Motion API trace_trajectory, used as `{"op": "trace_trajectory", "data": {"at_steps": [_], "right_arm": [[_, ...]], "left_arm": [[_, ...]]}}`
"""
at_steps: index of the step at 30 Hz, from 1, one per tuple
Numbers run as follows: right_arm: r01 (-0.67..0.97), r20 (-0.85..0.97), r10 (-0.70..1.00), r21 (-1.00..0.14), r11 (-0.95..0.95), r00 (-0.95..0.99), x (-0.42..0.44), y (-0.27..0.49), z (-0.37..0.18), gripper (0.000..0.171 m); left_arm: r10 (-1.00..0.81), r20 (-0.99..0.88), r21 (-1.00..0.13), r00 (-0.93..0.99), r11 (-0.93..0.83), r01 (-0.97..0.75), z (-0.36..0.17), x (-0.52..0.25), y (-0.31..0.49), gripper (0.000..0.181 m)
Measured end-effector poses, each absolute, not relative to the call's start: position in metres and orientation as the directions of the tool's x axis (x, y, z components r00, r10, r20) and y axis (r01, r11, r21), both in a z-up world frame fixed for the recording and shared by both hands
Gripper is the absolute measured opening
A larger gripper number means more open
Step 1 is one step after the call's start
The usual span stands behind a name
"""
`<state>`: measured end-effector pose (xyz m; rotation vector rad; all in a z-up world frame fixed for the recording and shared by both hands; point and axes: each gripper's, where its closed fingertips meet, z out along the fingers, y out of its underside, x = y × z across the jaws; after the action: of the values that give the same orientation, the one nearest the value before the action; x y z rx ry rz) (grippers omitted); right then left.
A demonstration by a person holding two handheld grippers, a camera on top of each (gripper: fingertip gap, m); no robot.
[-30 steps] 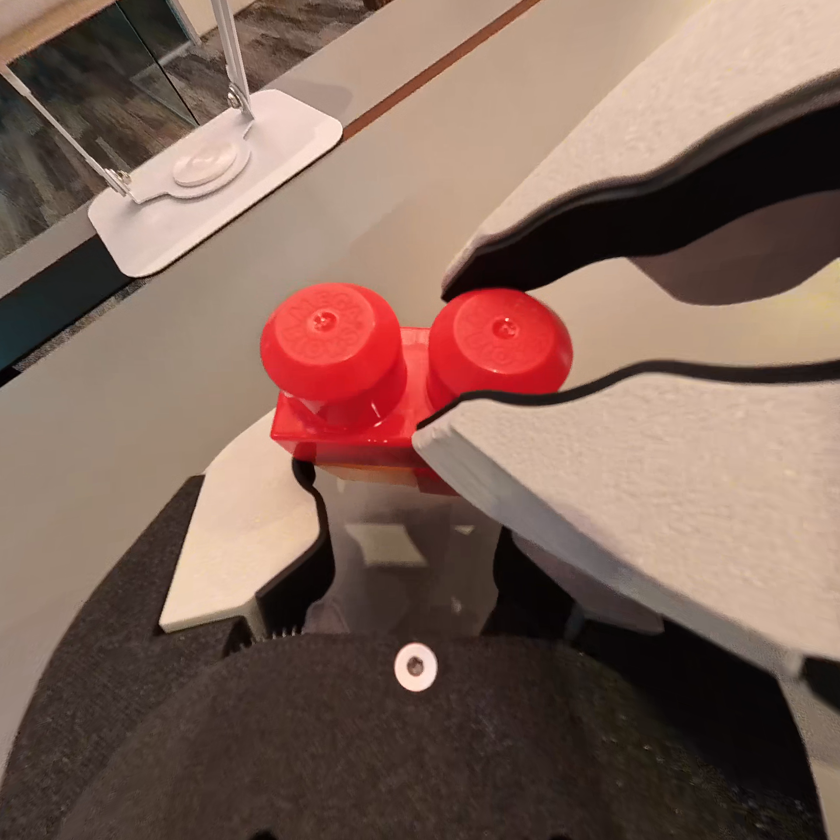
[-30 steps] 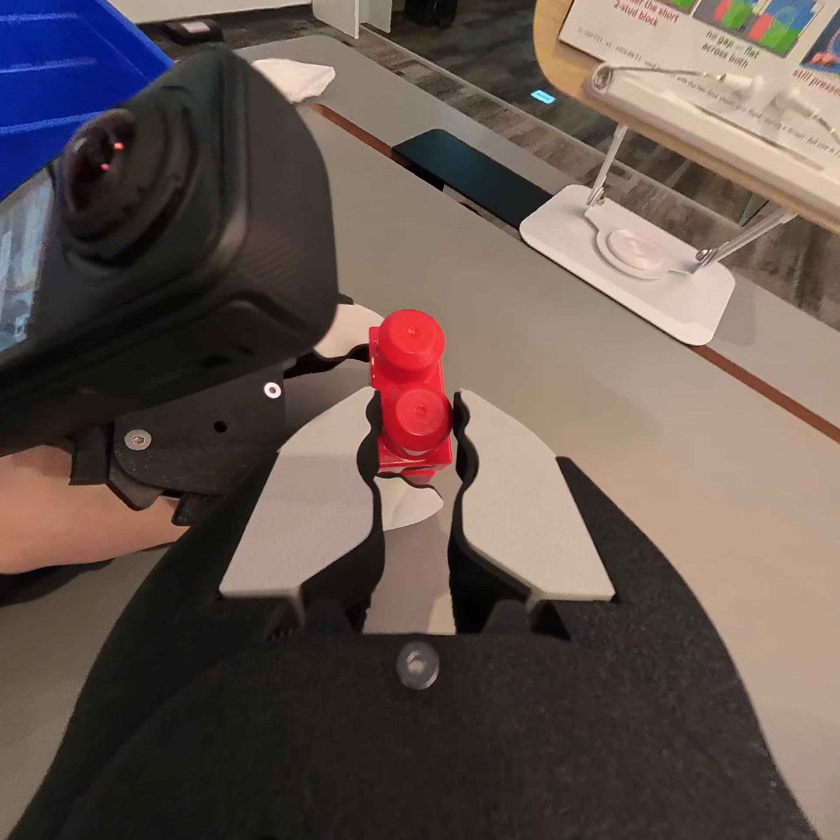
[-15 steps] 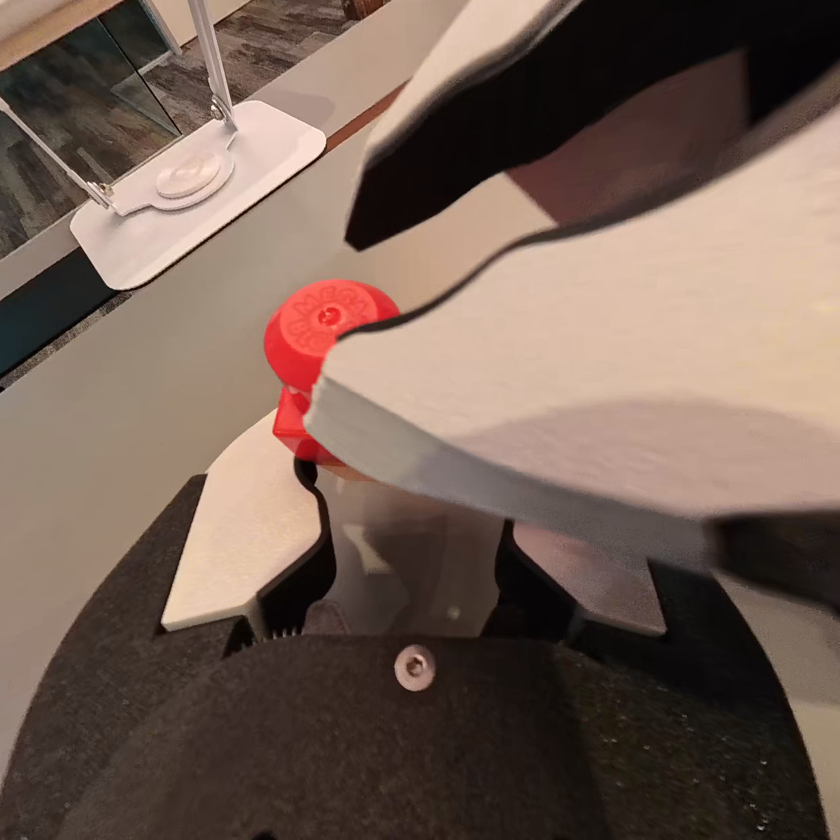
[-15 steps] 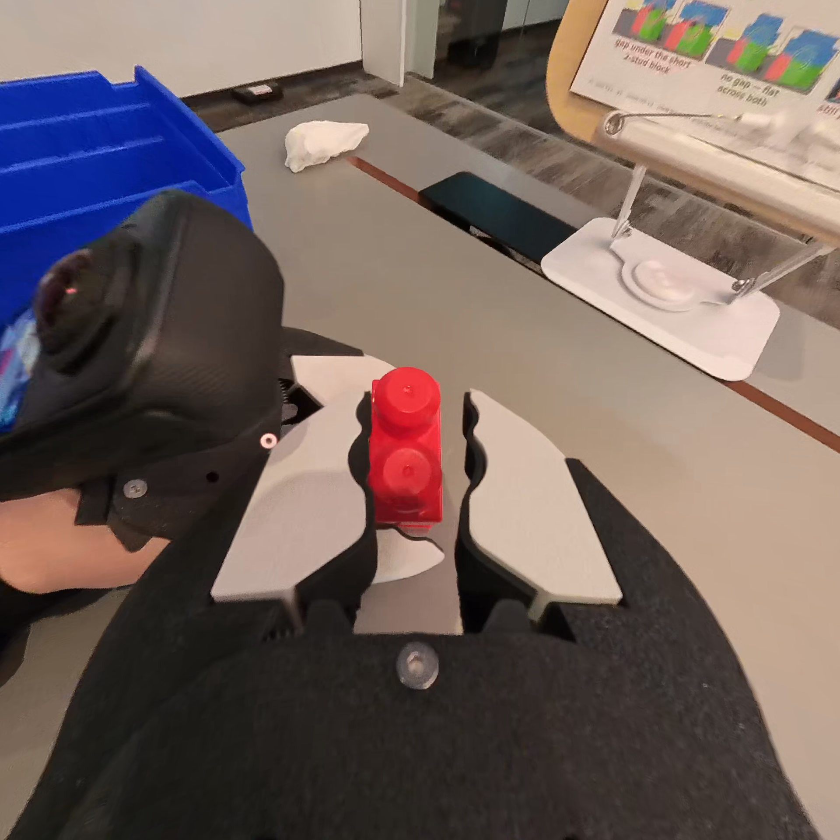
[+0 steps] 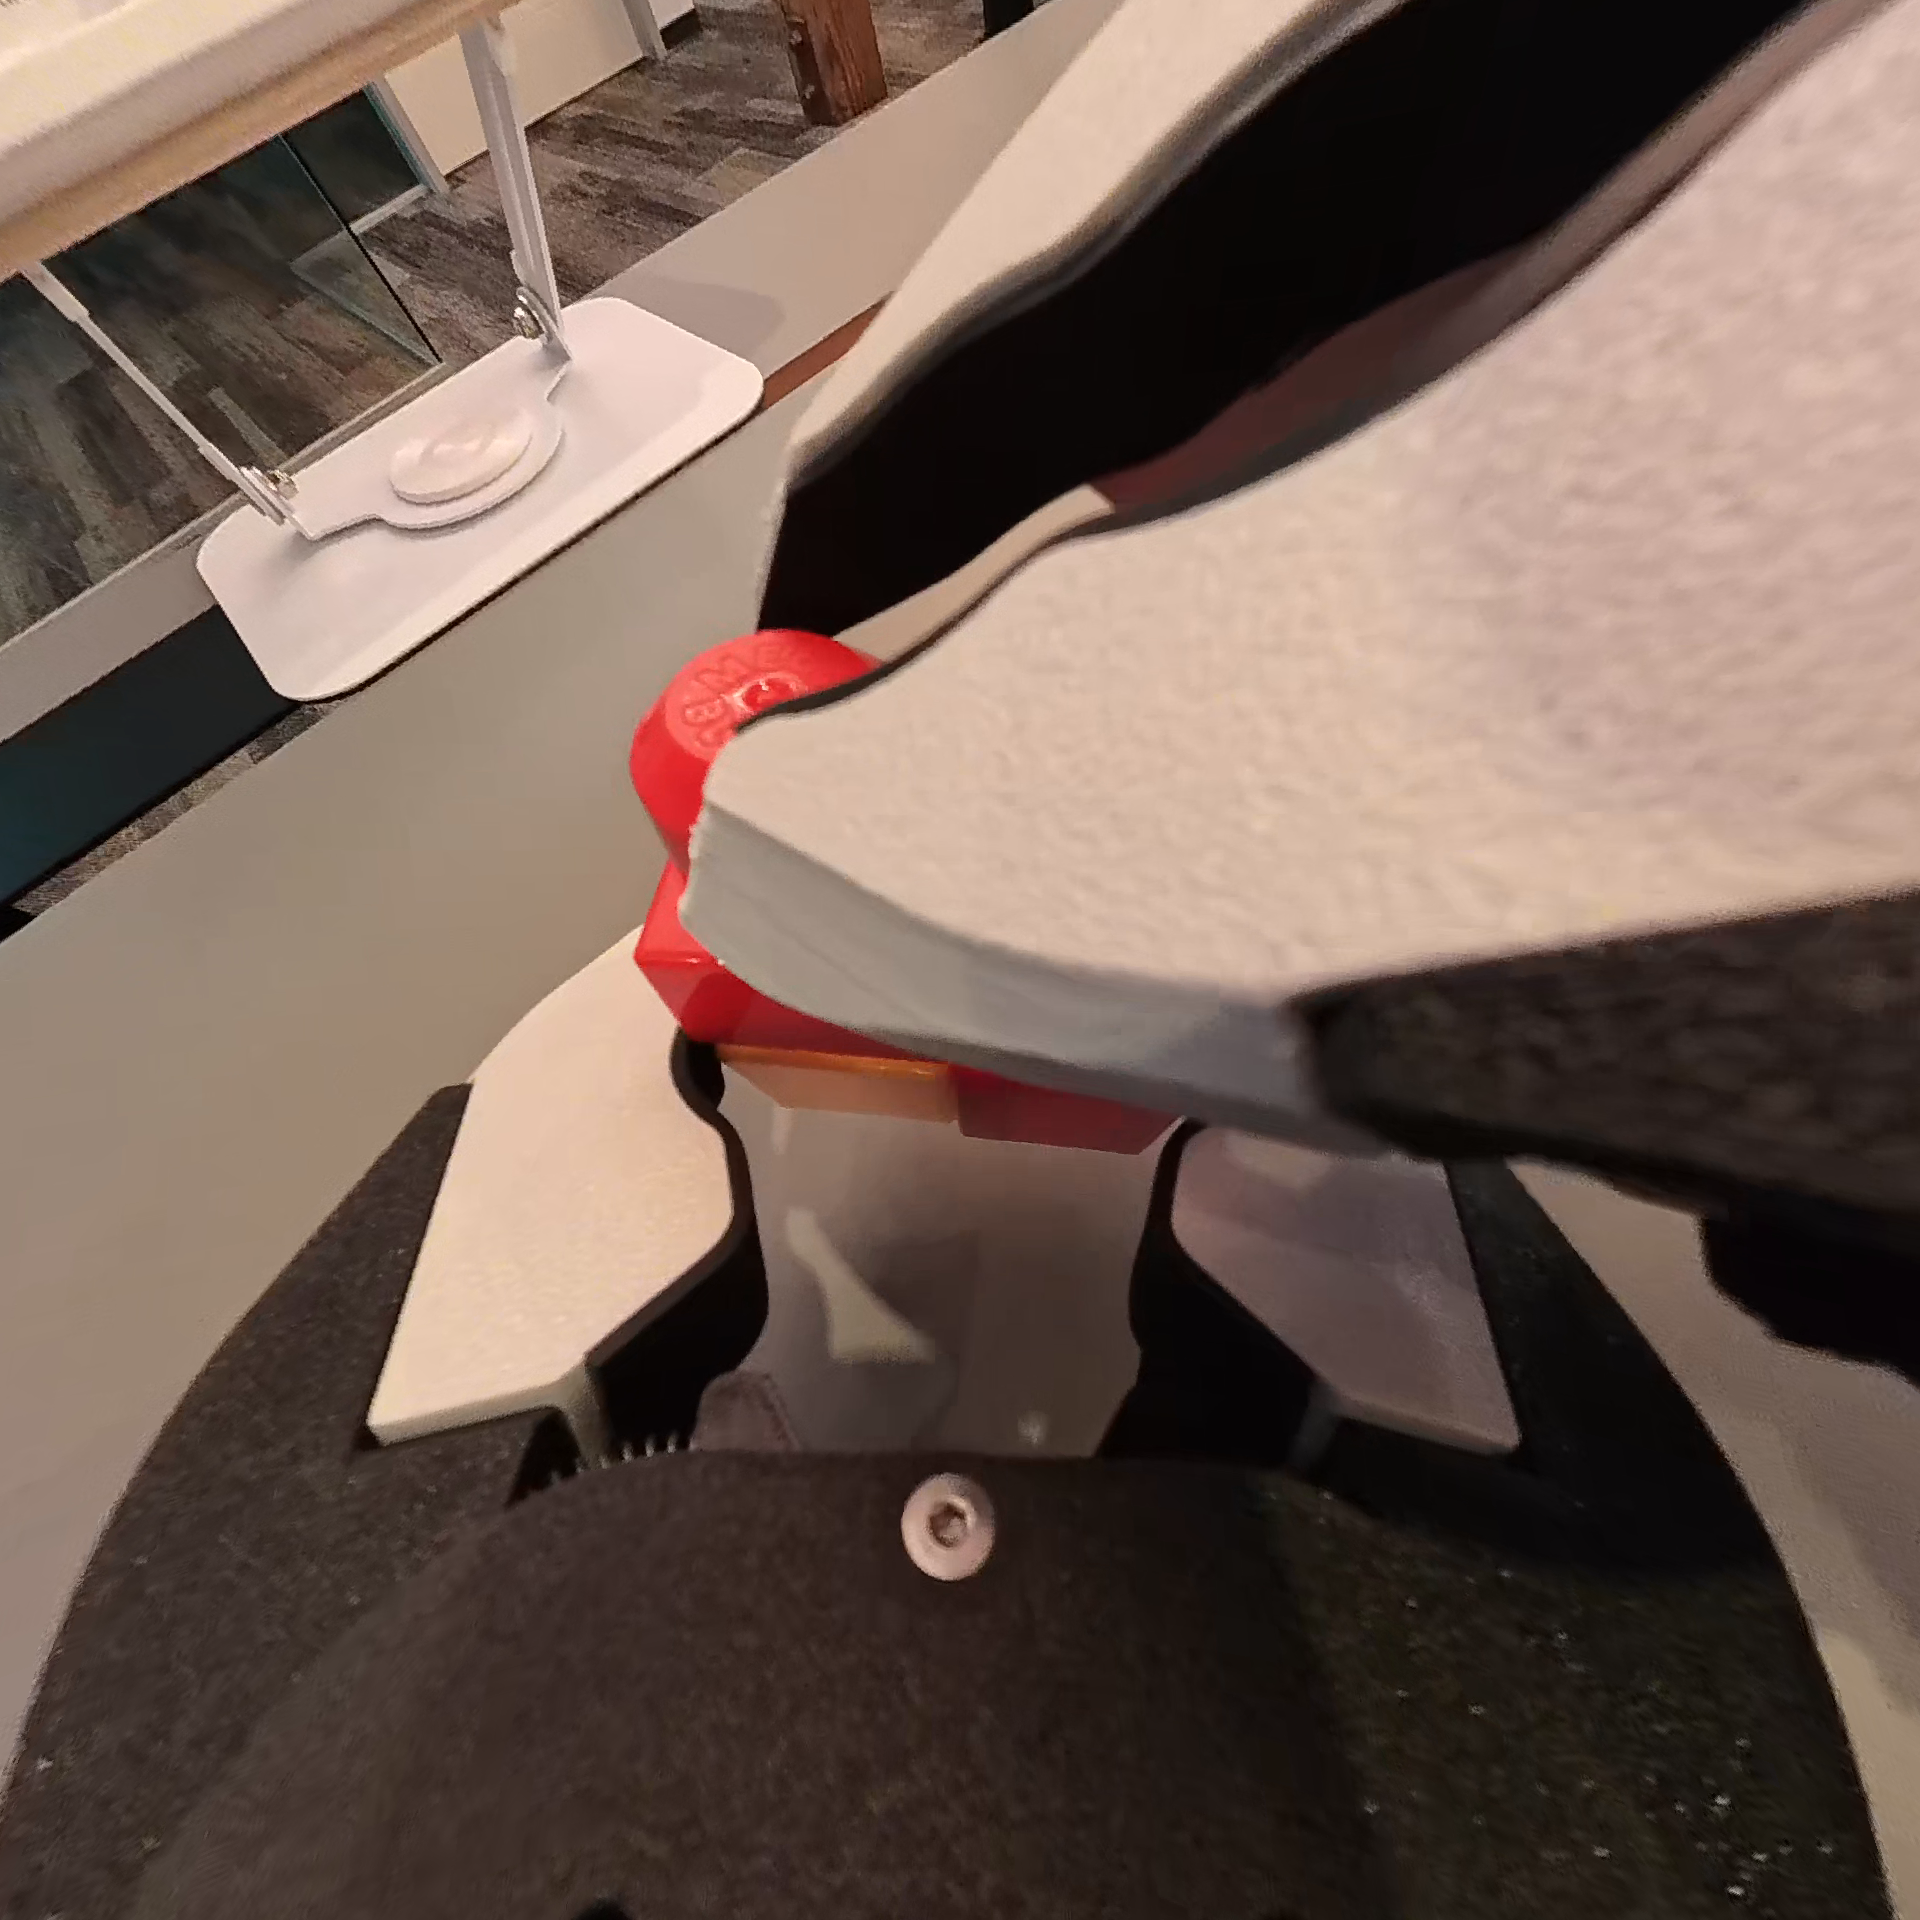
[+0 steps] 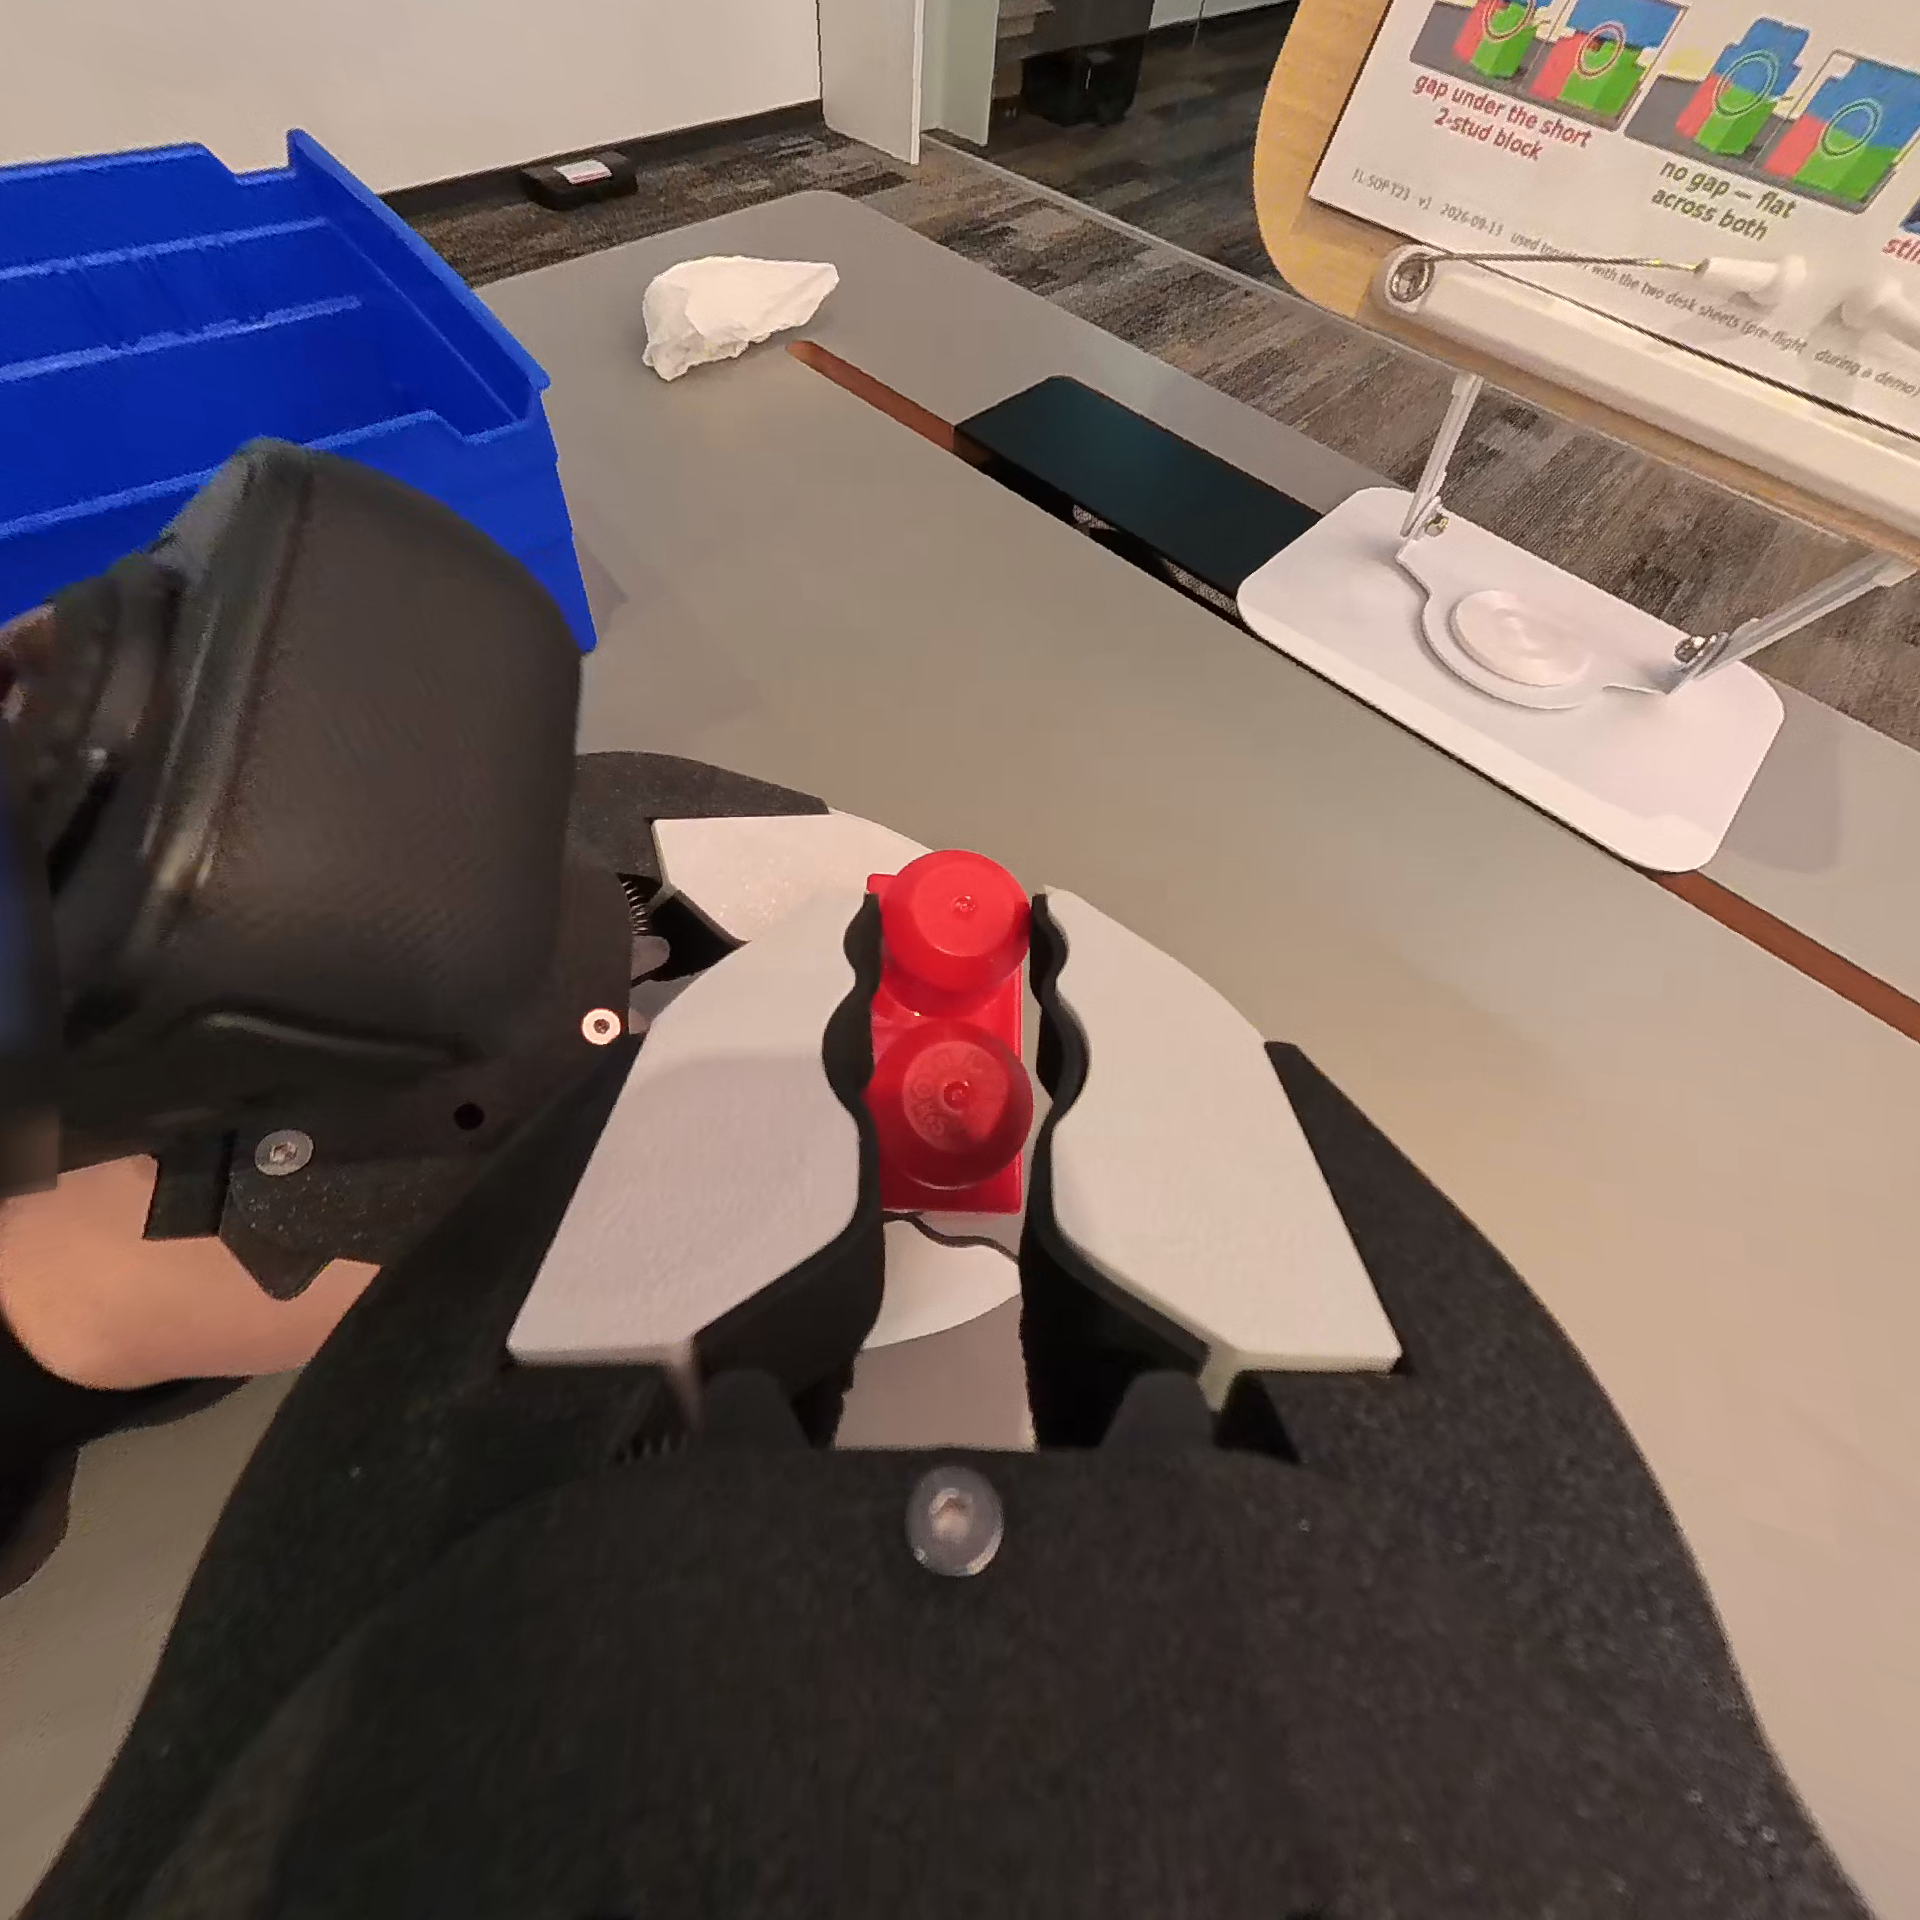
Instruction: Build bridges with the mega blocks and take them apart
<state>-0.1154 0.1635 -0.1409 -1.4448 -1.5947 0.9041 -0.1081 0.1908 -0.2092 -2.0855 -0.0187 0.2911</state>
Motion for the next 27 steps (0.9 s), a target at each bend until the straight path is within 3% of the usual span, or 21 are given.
{"op": "trace_trajectory", "data": {"at_steps": [15, 24, 27], "right_arm": [[0.459, 0.128, 0.990, -0.878, 0.137, -0.051, -0.115, 0.163, -0.142, 0.027], [0.300, 0.131, 0.991, -0.944, 0.137, -0.040, -0.098, 0.171, -0.119, 0.032], [0.331, 0.092, 0.994, -0.938, 0.104, -0.053, -0.093, 0.169, -0.130, 0.033]], "left_arm": [[0.136, -0.215, -0.848, 0.967, -0.517, -0.116, -0.211, -0.109, 0.191, 0.088], [0.165, -0.176, -0.859, 0.971, -0.507, -0.070, -0.207, -0.117, 0.188, 0.088], [0.177, -0.174, -0.864, 0.969, -0.499, -0.064, -0.204, -0.120, 0.186, 0.088]]}}
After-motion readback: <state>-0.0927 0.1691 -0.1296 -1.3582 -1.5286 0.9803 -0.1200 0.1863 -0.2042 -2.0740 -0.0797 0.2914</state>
